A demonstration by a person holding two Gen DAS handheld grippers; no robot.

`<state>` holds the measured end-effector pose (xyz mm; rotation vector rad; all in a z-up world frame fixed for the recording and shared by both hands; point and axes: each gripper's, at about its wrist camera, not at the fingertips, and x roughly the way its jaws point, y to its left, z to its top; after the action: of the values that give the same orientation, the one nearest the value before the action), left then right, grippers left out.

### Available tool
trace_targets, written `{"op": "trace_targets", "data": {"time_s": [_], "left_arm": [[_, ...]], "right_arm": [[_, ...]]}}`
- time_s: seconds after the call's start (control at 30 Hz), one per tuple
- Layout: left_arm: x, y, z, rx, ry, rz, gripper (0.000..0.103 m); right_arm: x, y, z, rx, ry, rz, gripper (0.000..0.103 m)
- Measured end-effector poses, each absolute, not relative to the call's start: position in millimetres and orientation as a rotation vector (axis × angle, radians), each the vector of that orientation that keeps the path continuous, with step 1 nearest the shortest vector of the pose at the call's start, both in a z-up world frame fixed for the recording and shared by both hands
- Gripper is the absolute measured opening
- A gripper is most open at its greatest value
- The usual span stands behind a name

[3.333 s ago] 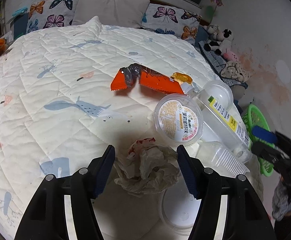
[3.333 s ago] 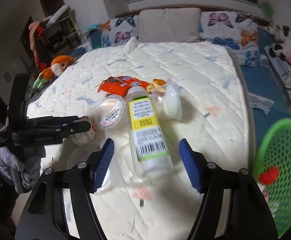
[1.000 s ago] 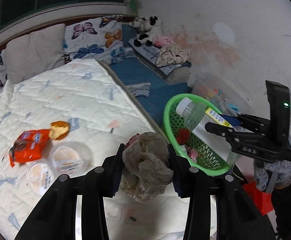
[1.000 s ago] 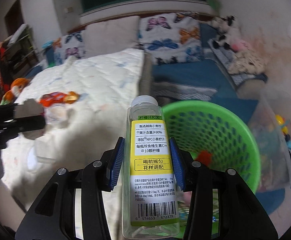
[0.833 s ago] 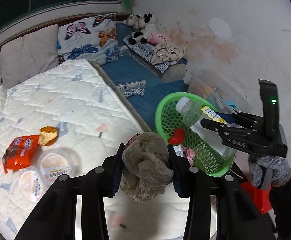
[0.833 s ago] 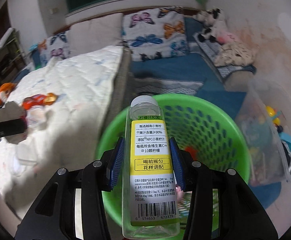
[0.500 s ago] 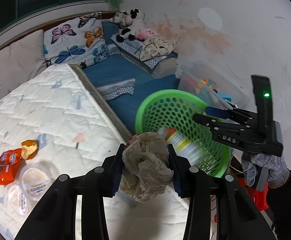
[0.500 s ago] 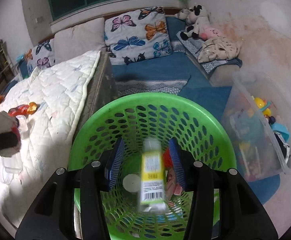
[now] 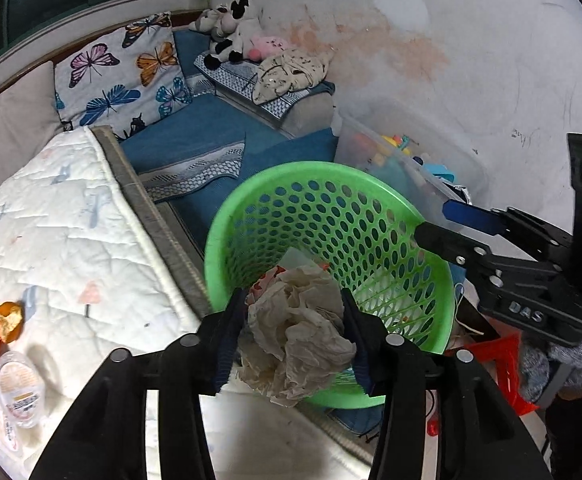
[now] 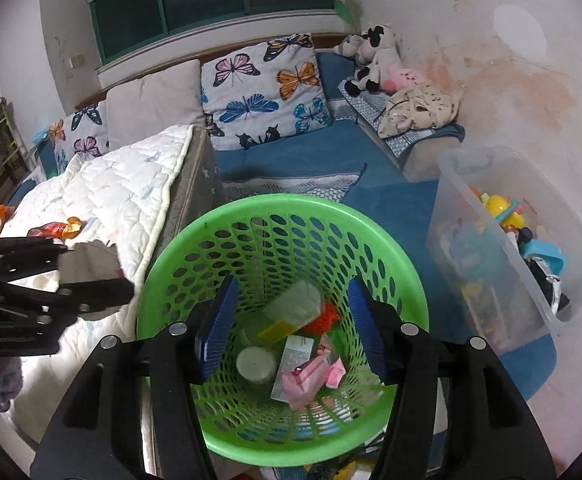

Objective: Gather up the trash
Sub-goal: 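Open the left gripper to drop the crumpled tissue into the basket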

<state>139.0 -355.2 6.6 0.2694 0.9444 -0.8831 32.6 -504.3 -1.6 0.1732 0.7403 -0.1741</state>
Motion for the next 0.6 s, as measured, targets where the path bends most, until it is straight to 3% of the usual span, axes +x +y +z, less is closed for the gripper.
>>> {"op": "trace_targets", "data": {"time_s": [0.33, 0.6], "left_arm": [[136.3, -359.2, -0.7, 0.249, 0.951, -0.886, 0.069], [131.7, -314.4, 14.0, 0.213, 0.914, -0.831, 0.069]], "right_arm": [[19.6, -501.4, -6.2, 0.195, 0.734, -0.167, 0.061], [12.8, -479.4, -1.6, 0.204, 0.715, -0.128, 0.064]]}}
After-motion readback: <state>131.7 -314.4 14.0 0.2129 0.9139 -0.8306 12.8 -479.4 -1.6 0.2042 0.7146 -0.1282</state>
